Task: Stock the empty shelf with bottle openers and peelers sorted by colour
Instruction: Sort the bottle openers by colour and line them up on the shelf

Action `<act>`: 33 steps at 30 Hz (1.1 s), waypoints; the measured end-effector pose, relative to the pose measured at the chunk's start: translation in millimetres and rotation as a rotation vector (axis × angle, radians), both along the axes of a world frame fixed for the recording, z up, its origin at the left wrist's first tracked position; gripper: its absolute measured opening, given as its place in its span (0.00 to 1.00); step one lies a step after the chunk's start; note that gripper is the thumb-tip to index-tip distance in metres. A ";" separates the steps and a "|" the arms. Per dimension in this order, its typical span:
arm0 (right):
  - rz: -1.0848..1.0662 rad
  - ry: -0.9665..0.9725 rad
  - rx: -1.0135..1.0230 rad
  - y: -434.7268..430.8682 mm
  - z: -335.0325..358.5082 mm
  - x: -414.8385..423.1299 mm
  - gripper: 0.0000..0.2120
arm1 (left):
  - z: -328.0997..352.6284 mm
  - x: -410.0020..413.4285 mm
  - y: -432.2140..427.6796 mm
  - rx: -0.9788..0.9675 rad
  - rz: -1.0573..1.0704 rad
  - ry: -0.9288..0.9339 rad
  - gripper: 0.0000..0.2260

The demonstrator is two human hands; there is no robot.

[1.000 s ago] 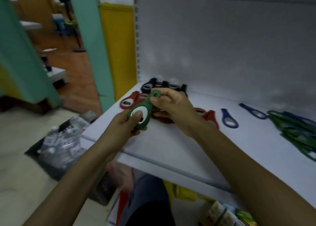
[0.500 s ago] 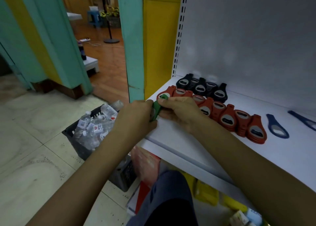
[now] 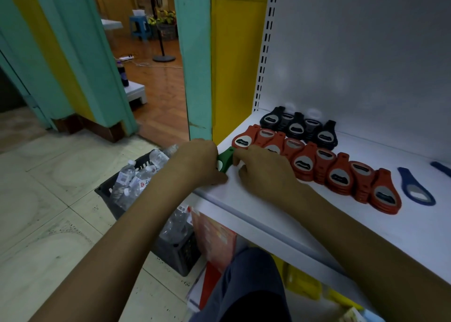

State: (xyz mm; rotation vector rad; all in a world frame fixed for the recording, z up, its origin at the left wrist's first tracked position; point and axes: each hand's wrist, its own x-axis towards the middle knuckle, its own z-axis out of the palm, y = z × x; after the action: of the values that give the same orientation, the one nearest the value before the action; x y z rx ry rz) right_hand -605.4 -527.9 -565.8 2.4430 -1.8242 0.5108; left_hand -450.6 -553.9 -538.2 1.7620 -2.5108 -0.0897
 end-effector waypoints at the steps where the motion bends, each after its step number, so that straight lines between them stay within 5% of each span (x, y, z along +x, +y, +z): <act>1: -0.001 0.003 -0.001 -1.1 -0.4 -0.2 0.13 | 1.0 -0.1 -0.2 0.009 -0.004 0.000 0.14; 6: 0.010 -0.031 0.022 -1.4 -0.2 -1.9 0.12 | 2.4 0.2 0.8 0.060 -0.008 -0.008 0.15; 11: -0.004 -0.097 -0.055 13.9 13.2 -17.7 0.13 | 19.2 -8.5 8.6 0.004 0.039 -0.070 0.33; 19: -0.302 -0.157 -0.233 85.0 29.9 -131.9 0.07 | 26.4 -138.1 60.5 -0.278 -0.372 0.230 0.17; 23: -0.609 -0.220 -0.155 147.6 21.3 -221.1 0.07 | 4.7 -241.5 98.0 -0.214 -0.559 0.489 0.14; 25: -0.734 -0.244 -0.119 182.8 17.0 -255.8 0.08 | -7.4 -292.9 114.9 -0.163 -0.617 0.452 0.15; 29: -0.942 -0.273 -0.108 239.3 5.7 -297.1 0.06 | -26.3 -362.6 121.2 -0.022 -0.504 0.073 0.26; 33: -1.034 -0.203 -0.174 259.8 -4.7 -314.5 0.07 | -45.9 -395.1 126.2 0.010 -0.596 0.156 0.24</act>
State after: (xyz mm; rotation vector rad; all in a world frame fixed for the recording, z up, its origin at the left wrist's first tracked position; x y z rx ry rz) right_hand -919.9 -268.1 -570.5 1.0909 -2.6013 0.7490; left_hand -845.7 -427.7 -584.1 0.9087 -2.8143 -0.2580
